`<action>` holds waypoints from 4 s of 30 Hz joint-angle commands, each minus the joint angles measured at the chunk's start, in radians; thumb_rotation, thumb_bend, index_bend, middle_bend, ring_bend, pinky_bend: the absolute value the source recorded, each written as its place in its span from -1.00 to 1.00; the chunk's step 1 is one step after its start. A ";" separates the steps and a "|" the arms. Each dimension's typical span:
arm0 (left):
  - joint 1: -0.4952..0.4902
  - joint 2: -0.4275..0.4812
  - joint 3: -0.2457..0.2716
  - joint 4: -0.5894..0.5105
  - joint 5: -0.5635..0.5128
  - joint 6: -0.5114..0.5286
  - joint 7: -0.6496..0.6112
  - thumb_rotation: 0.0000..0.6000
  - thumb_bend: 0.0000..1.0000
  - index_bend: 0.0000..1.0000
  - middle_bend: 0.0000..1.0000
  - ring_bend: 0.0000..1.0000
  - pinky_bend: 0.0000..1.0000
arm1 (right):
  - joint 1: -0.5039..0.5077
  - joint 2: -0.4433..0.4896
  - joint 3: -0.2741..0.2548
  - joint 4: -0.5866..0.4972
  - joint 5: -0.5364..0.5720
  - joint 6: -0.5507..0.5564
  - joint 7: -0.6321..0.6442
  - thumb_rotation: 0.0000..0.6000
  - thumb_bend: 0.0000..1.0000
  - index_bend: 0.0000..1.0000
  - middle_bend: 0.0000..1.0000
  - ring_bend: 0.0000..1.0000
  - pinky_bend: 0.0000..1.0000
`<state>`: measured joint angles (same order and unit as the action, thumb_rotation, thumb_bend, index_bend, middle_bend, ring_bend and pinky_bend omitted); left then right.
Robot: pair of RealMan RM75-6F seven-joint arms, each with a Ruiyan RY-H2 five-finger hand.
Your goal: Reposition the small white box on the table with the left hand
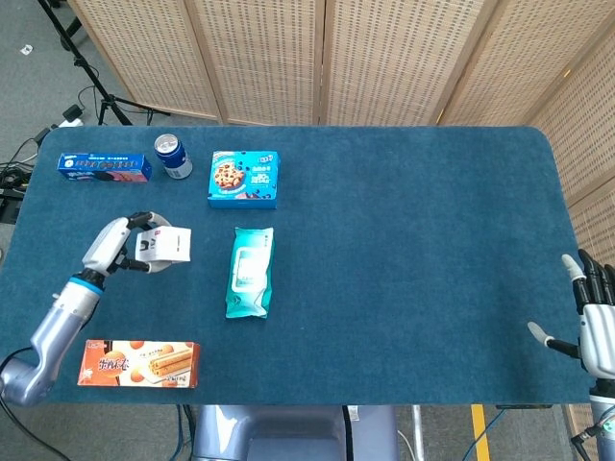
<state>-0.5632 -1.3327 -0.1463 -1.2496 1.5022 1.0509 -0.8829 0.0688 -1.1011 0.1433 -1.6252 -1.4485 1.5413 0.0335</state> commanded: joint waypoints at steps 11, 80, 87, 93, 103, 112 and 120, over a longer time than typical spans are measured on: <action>0.029 -0.190 0.159 0.339 0.196 0.164 -0.739 1.00 -0.26 0.12 -0.10 -0.40 -0.22 | 0.007 -0.010 -0.004 0.001 -0.001 -0.010 -0.028 1.00 -1.00 -1.00 -1.00 -1.00 -1.00; -0.001 0.249 0.109 -0.560 -0.253 -0.022 0.920 1.00 -0.80 -1.00 -1.00 -1.00 -1.00 | 0.001 0.004 -0.007 -0.013 -0.007 -0.003 -0.010 1.00 -1.00 -1.00 -1.00 -1.00 -1.00; -0.032 0.229 0.098 -0.543 -0.305 -0.085 0.965 1.00 -0.80 -0.97 -1.00 -1.00 -1.00 | 0.001 0.006 -0.007 -0.013 -0.004 -0.005 -0.006 1.00 -1.00 -1.00 -1.00 -1.00 -1.00; -0.053 0.213 0.093 -0.531 -0.358 -0.107 1.037 1.00 -0.76 -0.54 -0.62 -0.88 -0.81 | 0.002 0.009 -0.005 -0.011 0.001 -0.009 0.004 1.00 -1.00 -1.00 -1.00 -1.00 -1.00; -0.053 0.191 0.085 -0.529 -0.422 -0.082 1.115 1.00 -0.61 -0.03 -0.11 -0.45 -0.50 | 0.003 0.014 -0.003 -0.009 0.005 -0.015 0.023 1.00 -1.00 -1.00 -1.00 -1.00 -1.00; 0.002 0.206 0.049 -0.518 -0.356 -0.041 0.904 1.00 -0.57 -0.02 -0.10 -0.45 -0.48 | 0.002 0.015 -0.005 -0.010 0.003 -0.014 0.025 1.00 -1.00 -1.00 -1.00 -1.00 -1.00; 0.074 0.142 0.074 -0.278 -0.013 -0.013 0.024 1.00 -0.46 0.03 -0.07 -0.45 -0.48 | 0.002 0.014 -0.009 -0.013 -0.005 -0.012 0.018 1.00 -1.00 -1.00 -1.00 -1.00 -1.00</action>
<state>-0.5413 -1.1485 -0.0894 -1.7000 1.2533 1.0160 -0.3095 0.0706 -1.0874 0.1346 -1.6385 -1.4530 1.5289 0.0515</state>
